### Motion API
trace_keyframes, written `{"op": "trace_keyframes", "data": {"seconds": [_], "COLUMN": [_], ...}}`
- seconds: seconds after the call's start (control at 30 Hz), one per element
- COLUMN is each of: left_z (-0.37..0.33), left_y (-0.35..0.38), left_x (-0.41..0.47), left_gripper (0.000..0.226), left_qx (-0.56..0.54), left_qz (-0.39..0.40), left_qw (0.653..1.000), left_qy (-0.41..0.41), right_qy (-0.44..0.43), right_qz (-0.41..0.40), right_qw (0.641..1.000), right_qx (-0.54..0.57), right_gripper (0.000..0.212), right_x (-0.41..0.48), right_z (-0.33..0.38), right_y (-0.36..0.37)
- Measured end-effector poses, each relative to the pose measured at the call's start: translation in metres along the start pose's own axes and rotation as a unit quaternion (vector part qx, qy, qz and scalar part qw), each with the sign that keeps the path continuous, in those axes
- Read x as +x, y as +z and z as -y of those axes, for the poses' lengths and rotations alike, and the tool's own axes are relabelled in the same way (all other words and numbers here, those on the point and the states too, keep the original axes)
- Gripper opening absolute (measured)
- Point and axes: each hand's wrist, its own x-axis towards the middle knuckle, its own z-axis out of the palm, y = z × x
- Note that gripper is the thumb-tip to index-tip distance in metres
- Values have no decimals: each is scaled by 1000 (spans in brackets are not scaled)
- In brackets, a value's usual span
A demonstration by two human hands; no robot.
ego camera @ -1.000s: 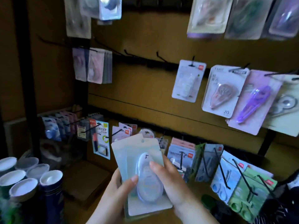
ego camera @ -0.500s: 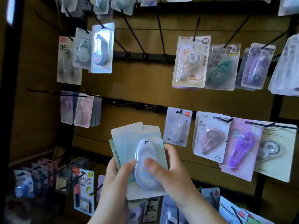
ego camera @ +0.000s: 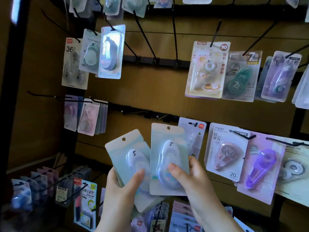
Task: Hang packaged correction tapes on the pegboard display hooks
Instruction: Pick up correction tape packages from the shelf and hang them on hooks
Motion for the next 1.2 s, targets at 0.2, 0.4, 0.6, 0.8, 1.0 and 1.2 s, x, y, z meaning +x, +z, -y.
{"op": "trace_keyframes", "data": {"seconds": [0.2,0.4,0.6,0.8,1.0,1.2], "left_z": [-1,-4,-2,0,5,8], "left_y": [-17,-44,-53,-50,-52,-51], "left_x": [9,21,26,26,30,34], "left_gripper": [32,61,39,55,27,22], "left_qx": [-5,11,10,10,18,12], "left_qz": [-51,-58,-65,-59,-63,-64], "left_qw": [999,998,998,998,998,998], "left_qy": [7,9,10,10,12,17], "right_qy": [-81,-99,-98,-68,-10,55], "right_qz": [-25,-27,-70,-100,-162,-151], "right_qw": [995,991,986,981,961,967], "right_qx": [-48,-89,-119,-151,-225,-196], "right_gripper": [13,11,13,8,15,28], "right_x": [18,32,45,83,121,128], "right_z": [6,-5,-21,-27,-34,-38], "right_y": [-4,10,14,13,15,25]}}
